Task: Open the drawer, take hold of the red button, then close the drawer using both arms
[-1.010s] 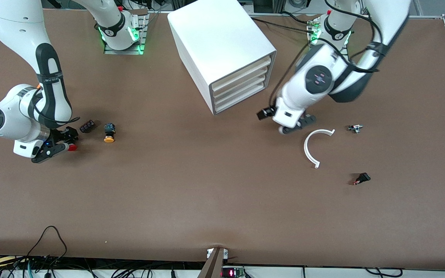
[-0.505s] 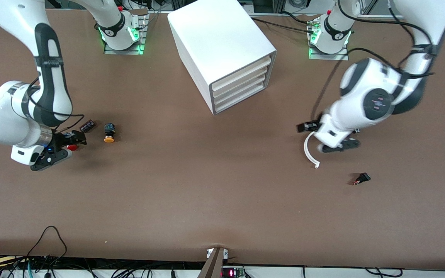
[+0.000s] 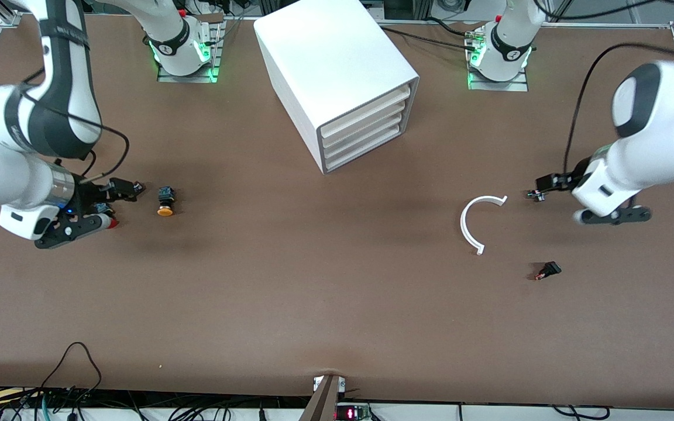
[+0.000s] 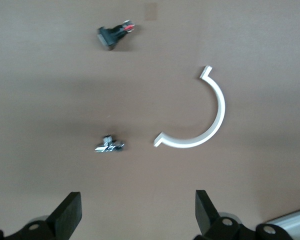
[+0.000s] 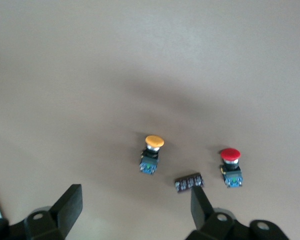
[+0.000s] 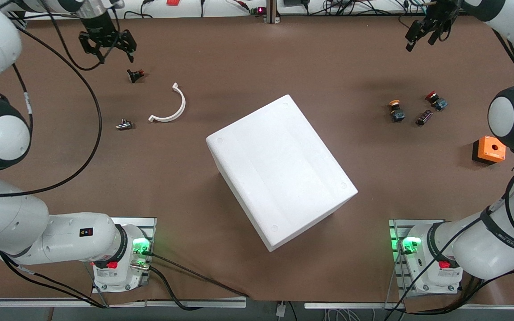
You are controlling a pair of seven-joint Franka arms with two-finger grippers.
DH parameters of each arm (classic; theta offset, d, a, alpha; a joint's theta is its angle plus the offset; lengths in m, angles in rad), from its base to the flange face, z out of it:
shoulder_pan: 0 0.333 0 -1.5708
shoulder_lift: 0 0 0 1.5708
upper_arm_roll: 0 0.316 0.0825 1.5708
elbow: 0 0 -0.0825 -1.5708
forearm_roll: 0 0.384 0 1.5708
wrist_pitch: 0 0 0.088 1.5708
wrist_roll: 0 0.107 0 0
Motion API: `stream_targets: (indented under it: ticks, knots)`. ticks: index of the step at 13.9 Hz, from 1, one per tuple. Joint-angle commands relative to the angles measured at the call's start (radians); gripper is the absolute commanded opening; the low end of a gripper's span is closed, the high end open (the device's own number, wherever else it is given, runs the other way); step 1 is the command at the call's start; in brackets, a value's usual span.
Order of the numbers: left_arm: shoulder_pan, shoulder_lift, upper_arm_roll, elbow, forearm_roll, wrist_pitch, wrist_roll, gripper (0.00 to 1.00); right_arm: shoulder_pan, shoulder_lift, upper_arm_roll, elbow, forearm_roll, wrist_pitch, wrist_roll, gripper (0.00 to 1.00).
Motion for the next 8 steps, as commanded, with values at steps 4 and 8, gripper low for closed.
stream_targets:
  ticks: [4,8]
  knots:
    - [-0.022,-0.174,0.131,-0.039,-0.011,-0.145,0.111,1.0,-0.029,-0.166,0.081,0.014,-0.089,-0.086,0.013,0.99]
    - [-0.019,-0.229,0.133,-0.034,-0.008,-0.165,0.104,1.0,-0.293,-0.298,0.355,-0.033,-0.155,-0.129,0.003,0.99]
